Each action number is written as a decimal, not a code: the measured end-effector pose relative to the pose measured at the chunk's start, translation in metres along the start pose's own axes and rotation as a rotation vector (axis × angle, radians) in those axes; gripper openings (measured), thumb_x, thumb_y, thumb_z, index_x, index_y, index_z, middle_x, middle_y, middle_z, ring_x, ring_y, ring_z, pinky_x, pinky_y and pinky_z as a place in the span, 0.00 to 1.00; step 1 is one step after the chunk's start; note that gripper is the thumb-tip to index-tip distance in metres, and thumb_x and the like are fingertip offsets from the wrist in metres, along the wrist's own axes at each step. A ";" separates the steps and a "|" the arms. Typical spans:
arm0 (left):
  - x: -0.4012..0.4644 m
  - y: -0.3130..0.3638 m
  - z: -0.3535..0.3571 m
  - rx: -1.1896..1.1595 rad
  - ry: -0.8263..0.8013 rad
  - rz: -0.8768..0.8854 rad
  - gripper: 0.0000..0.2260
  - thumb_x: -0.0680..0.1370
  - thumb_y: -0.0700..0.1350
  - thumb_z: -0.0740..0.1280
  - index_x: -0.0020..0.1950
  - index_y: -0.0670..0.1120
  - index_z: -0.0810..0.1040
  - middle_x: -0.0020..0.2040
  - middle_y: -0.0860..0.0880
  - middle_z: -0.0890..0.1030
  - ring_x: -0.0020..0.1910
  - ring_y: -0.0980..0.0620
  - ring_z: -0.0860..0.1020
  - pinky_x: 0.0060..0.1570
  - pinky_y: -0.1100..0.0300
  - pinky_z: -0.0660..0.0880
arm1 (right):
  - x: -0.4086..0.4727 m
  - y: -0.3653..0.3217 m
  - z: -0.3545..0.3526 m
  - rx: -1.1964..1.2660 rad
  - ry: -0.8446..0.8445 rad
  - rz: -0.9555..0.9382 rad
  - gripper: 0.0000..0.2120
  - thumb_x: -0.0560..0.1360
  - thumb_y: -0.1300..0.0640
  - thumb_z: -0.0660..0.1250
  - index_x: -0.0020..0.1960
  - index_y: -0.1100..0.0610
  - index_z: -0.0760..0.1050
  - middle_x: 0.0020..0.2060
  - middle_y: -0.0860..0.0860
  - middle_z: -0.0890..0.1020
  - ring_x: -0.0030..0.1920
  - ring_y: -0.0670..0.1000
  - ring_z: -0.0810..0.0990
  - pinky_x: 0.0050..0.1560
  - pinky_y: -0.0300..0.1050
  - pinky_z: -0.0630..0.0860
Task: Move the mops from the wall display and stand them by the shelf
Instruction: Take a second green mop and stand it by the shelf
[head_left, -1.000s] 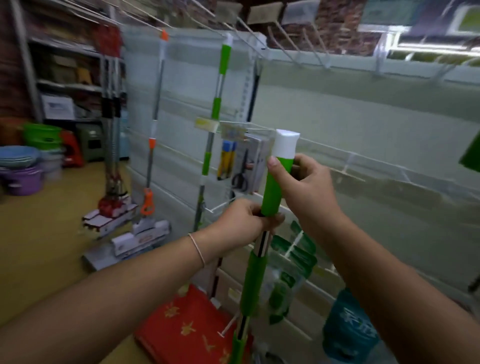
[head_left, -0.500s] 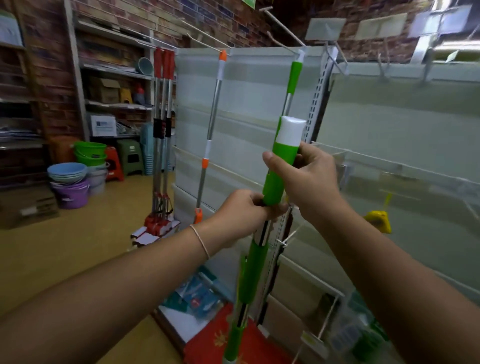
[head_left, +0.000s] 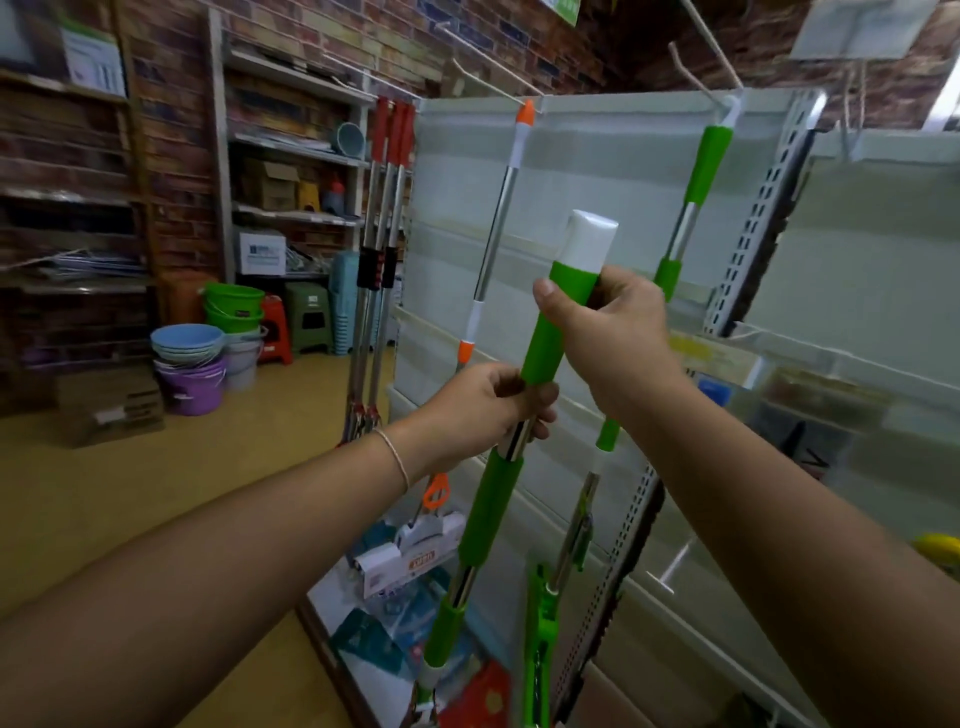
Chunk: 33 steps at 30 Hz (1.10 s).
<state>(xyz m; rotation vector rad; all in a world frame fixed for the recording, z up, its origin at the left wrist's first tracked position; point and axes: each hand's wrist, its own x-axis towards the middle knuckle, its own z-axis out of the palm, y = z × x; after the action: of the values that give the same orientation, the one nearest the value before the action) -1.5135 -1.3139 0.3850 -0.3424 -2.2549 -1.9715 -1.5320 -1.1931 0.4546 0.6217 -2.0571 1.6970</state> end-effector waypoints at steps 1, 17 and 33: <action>0.011 0.000 -0.005 0.002 -0.001 0.000 0.13 0.77 0.48 0.68 0.56 0.40 0.77 0.47 0.44 0.84 0.45 0.50 0.83 0.51 0.53 0.80 | 0.011 0.003 0.004 -0.010 0.010 -0.015 0.05 0.74 0.55 0.73 0.46 0.57 0.80 0.40 0.53 0.83 0.45 0.54 0.84 0.49 0.53 0.83; 0.180 0.023 -0.017 0.168 0.059 0.229 0.08 0.78 0.47 0.67 0.45 0.43 0.77 0.39 0.42 0.80 0.38 0.45 0.81 0.41 0.54 0.80 | 0.163 0.035 0.011 -0.122 0.213 -0.045 0.08 0.77 0.53 0.69 0.49 0.59 0.79 0.43 0.59 0.84 0.45 0.56 0.84 0.51 0.57 0.82; 0.279 0.069 -0.040 0.320 0.152 0.715 0.16 0.75 0.53 0.68 0.35 0.42 0.78 0.29 0.46 0.80 0.30 0.50 0.80 0.35 0.51 0.80 | 0.241 -0.022 0.003 -0.308 0.394 -0.061 0.07 0.76 0.50 0.71 0.42 0.51 0.77 0.46 0.55 0.84 0.48 0.54 0.84 0.53 0.53 0.82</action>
<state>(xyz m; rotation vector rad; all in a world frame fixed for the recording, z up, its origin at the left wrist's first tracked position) -1.7678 -1.3205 0.5243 -0.7900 -1.9225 -1.2166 -1.7174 -1.2195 0.6075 0.2252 -1.9306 1.3048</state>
